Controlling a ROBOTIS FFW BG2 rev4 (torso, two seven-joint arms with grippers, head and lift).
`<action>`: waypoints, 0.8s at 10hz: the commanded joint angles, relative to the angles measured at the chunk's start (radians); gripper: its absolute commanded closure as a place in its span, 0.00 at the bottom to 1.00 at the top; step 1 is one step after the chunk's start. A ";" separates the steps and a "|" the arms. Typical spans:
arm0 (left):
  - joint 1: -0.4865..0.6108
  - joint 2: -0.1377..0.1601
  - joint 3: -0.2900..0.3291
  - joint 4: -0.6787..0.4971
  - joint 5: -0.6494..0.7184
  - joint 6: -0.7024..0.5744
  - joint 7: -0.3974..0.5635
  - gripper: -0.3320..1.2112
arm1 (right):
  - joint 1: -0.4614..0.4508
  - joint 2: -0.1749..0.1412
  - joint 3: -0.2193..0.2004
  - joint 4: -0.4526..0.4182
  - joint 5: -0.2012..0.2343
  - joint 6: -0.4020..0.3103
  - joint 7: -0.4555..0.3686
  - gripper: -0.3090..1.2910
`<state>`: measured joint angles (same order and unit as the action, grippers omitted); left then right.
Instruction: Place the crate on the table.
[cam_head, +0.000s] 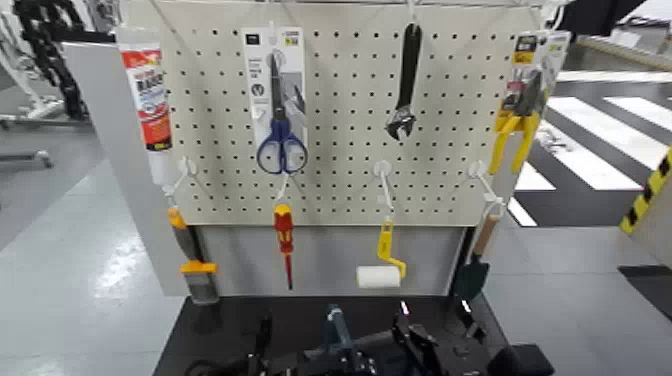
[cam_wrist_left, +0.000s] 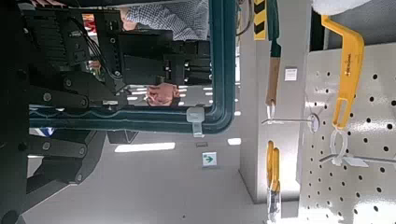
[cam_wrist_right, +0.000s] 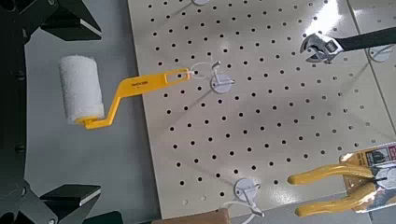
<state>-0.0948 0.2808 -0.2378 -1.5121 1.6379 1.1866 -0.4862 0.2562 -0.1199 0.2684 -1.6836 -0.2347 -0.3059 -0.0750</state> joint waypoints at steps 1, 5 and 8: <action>0.000 0.000 0.003 -0.002 -0.001 -0.002 0.000 0.98 | 0.000 0.000 0.000 0.001 0.000 -0.001 0.000 0.28; 0.000 -0.002 0.008 0.000 -0.001 -0.004 0.002 0.98 | 0.001 0.000 0.000 0.001 0.000 -0.006 0.000 0.28; -0.009 0.006 0.034 -0.011 -0.001 -0.004 0.061 0.98 | 0.003 0.002 -0.001 0.001 0.000 -0.006 0.000 0.28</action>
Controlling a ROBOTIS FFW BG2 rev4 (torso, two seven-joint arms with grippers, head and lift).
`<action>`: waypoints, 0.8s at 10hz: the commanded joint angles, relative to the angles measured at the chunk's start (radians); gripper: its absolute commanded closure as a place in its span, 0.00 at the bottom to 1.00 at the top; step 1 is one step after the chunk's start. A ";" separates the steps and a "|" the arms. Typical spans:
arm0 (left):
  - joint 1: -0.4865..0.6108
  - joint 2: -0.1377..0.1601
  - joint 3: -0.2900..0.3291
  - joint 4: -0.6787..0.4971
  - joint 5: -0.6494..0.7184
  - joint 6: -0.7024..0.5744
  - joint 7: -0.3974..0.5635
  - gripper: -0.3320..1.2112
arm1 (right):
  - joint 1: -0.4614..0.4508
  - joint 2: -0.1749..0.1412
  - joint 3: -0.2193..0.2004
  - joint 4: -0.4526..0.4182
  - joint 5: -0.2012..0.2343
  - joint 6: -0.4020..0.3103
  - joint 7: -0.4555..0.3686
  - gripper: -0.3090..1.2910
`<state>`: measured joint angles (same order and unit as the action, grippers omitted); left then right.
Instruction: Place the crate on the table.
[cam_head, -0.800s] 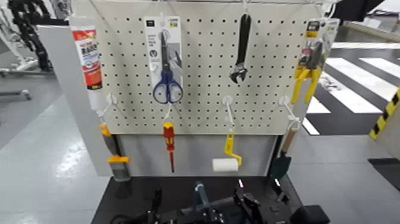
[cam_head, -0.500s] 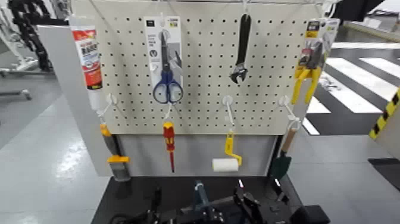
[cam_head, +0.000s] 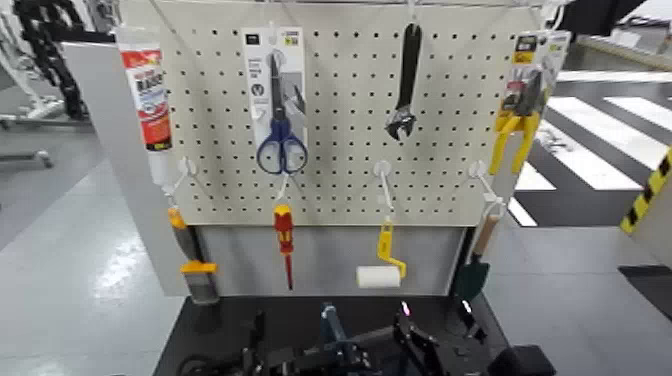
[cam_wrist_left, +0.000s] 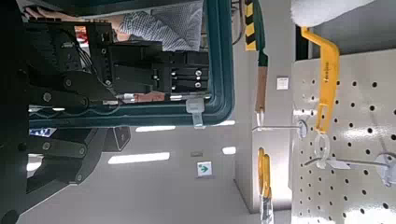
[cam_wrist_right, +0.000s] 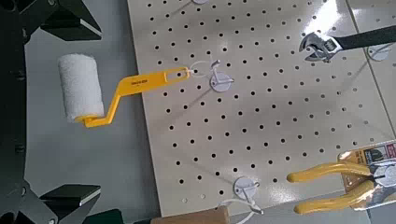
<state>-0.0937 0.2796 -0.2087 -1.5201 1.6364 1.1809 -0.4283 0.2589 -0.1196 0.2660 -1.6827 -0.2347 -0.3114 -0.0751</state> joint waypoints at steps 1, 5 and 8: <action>-0.023 0.015 -0.005 0.008 -0.001 0.002 0.003 0.98 | 0.000 0.001 0.001 0.000 0.000 0.000 0.000 0.28; -0.067 0.027 0.014 0.046 -0.061 0.016 -0.012 0.98 | 0.000 0.005 0.001 0.003 0.000 -0.005 0.000 0.28; -0.139 0.044 -0.031 0.098 -0.156 0.026 -0.141 0.98 | 0.000 0.005 0.001 0.003 0.000 -0.009 0.000 0.28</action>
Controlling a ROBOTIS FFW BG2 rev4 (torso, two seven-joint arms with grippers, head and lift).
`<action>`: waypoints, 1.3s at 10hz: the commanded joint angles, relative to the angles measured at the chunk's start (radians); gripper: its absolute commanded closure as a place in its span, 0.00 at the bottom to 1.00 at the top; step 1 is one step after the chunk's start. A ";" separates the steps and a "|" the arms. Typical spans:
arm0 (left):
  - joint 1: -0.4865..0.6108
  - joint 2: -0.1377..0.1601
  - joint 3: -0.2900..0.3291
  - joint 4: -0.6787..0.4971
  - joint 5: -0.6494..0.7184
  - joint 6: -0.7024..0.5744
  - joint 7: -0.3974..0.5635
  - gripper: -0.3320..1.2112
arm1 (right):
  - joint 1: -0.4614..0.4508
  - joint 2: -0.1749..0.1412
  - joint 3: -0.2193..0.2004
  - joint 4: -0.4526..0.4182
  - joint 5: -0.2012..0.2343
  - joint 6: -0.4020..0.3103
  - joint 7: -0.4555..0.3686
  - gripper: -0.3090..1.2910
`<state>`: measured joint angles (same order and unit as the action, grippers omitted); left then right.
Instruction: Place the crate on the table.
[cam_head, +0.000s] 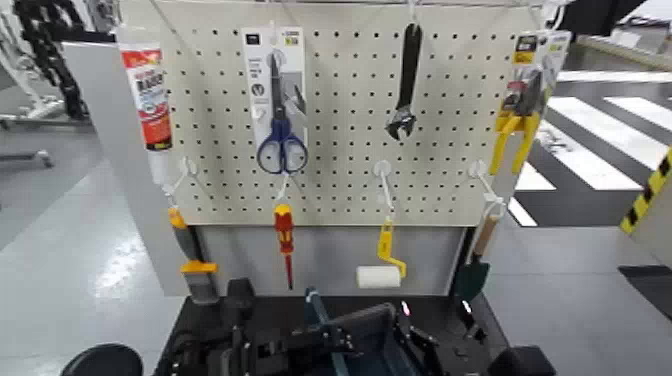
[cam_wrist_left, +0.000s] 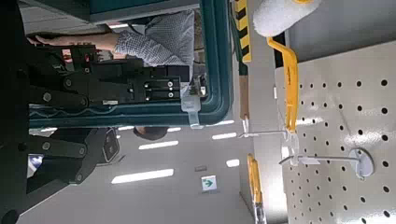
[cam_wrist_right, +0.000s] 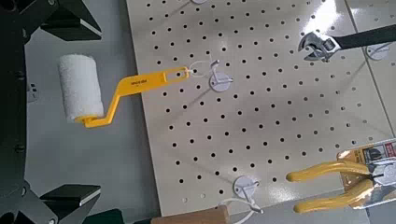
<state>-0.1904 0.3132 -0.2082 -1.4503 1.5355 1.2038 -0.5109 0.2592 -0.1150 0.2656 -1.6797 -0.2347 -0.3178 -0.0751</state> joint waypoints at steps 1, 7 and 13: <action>-0.066 0.014 -0.036 0.051 -0.101 0.007 -0.101 0.98 | -0.002 0.000 0.001 0.000 0.000 -0.003 0.000 0.28; -0.188 0.035 -0.125 0.172 -0.253 -0.018 -0.281 0.98 | -0.006 0.000 0.007 0.003 -0.005 -0.006 0.000 0.28; -0.279 0.047 -0.221 0.278 -0.327 -0.075 -0.414 0.98 | -0.015 0.000 0.020 0.012 -0.011 -0.014 0.000 0.28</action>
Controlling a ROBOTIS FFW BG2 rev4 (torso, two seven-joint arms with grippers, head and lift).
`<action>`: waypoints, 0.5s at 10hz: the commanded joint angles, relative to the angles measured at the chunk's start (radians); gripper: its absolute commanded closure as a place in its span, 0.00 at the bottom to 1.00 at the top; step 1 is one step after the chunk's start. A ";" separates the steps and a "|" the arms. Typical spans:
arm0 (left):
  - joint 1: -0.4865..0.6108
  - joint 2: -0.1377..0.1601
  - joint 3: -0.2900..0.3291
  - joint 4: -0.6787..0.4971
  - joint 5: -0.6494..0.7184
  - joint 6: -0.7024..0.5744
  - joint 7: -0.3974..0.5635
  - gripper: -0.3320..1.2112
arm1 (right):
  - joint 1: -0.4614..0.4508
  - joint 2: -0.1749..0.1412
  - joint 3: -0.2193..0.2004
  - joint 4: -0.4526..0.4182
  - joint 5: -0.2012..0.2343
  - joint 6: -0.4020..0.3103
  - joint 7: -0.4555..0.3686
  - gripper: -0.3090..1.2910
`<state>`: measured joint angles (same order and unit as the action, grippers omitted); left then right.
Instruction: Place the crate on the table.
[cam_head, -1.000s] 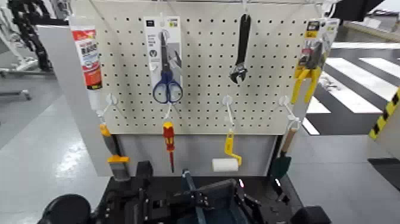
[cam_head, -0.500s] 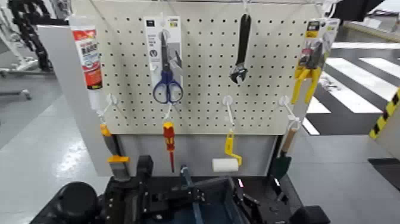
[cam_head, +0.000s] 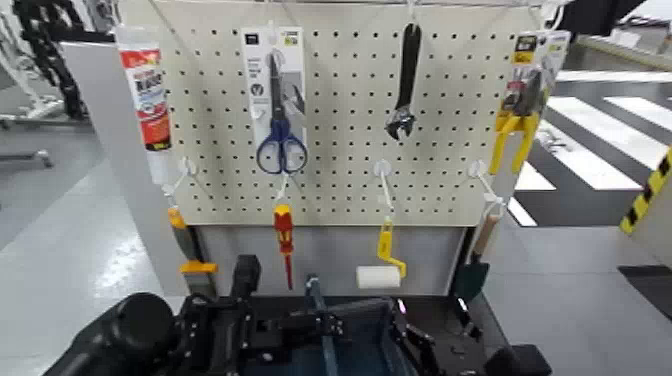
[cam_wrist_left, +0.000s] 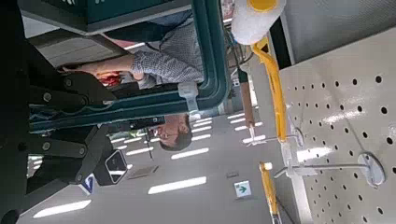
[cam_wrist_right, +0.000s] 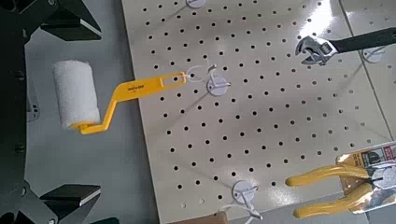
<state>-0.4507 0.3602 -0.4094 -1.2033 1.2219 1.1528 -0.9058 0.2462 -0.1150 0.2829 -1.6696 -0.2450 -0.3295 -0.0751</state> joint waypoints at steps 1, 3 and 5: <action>-0.028 0.000 -0.034 0.044 -0.019 -0.031 -0.035 0.98 | -0.002 -0.002 0.004 0.002 0.000 -0.002 0.000 0.28; -0.033 -0.003 -0.037 0.053 -0.021 -0.044 -0.044 0.98 | -0.004 -0.002 0.004 0.004 0.000 -0.003 0.000 0.28; -0.033 -0.003 -0.035 0.064 -0.022 -0.053 -0.047 0.87 | -0.005 -0.002 0.006 0.005 -0.002 -0.003 0.000 0.28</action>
<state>-0.4832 0.3574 -0.4448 -1.1421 1.1998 1.1031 -0.9527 0.2420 -0.1164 0.2873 -1.6653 -0.2458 -0.3329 -0.0751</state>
